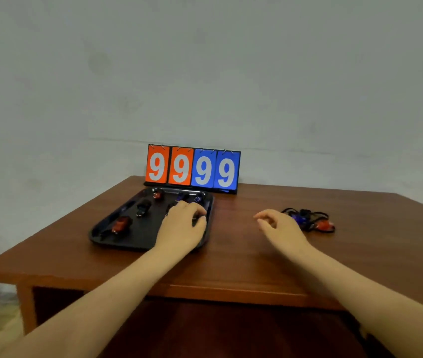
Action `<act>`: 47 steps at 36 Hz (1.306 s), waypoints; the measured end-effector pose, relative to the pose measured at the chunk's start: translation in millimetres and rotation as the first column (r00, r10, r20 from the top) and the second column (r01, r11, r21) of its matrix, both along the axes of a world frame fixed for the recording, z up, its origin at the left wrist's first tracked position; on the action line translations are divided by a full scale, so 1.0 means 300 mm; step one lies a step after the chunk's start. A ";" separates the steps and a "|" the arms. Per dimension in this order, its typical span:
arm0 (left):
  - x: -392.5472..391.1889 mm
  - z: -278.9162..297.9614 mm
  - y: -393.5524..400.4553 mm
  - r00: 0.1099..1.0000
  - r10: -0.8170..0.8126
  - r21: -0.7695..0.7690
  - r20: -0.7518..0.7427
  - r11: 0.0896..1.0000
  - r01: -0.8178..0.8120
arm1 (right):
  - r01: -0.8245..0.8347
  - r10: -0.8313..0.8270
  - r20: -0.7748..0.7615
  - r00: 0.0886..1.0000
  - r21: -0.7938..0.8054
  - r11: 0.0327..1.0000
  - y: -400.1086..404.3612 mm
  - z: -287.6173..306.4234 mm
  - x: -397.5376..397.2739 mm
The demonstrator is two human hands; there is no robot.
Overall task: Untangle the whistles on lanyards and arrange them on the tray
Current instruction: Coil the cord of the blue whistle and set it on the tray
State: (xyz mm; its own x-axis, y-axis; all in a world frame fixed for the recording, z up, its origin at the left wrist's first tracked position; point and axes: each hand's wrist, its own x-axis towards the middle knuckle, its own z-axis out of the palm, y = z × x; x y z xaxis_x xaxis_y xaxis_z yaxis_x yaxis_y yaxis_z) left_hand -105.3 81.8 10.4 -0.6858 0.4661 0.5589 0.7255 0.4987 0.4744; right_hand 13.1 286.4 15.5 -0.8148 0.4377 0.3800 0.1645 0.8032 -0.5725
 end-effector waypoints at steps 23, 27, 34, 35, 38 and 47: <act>0.016 -0.048 0.799 0.965 -0.262 -0.311 0.024 0.915 0.256 | 0.332 -0.362 0.137 0.922 0.201 0.921 0.535 -0.072 -0.017; 0.008 -0.055 0.842 0.969 -0.248 -0.397 0.005 0.889 0.229 | 0.337 -0.344 0.097 0.934 0.080 0.938 0.564 -0.084 -0.024; -0.017 -0.065 0.831 0.950 -0.269 -0.123 0.157 0.950 0.289 | 0.260 -0.265 -0.022 0.964 -0.122 0.958 0.566 -0.073 -0.005; -0.019 -0.060 0.823 0.942 -0.275 -0.027 0.193 0.958 0.285 | 0.260 -0.270 -0.046 0.962 -0.154 0.953 0.566 -0.073 -0.001; -0.032 -0.032 0.784 0.878 -0.316 0.285 0.359 0.933 0.220 | 0.252 -0.276 -0.069 0.959 -0.238 0.938 0.561 -0.069 0.006; -0.087 0.018 0.609 0.832 -0.387 0.453 0.397 0.872 0.189 | -0.020 0.027 0.015 1.000 -0.368 0.930 0.491 -0.037 0.052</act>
